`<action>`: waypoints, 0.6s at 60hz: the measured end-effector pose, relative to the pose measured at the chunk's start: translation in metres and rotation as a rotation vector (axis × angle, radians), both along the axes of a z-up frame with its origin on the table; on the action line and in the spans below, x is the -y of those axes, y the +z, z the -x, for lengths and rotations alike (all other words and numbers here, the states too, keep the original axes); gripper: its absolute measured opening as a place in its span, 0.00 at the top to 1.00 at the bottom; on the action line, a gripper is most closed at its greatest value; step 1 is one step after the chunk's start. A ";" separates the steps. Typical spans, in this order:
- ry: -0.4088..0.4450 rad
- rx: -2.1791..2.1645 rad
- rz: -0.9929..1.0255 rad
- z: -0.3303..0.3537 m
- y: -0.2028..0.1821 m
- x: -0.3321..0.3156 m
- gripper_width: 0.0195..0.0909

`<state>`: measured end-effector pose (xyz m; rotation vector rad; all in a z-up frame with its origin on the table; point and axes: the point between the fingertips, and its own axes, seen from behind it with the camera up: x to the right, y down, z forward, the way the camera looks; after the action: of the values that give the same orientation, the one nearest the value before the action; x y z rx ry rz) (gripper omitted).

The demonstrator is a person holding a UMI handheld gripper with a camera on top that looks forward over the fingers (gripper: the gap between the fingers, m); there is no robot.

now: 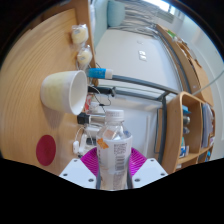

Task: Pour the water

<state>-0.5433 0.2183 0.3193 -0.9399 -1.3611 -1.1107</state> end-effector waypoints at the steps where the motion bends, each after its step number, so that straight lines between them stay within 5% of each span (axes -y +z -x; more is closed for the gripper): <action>1: 0.006 0.028 -0.004 0.005 -0.002 -0.002 0.77; 36: 0.009 0.544 -0.150 0.048 -0.016 -0.013 0.76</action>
<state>-0.5915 0.2315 0.3035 -0.5366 -1.6791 -1.5078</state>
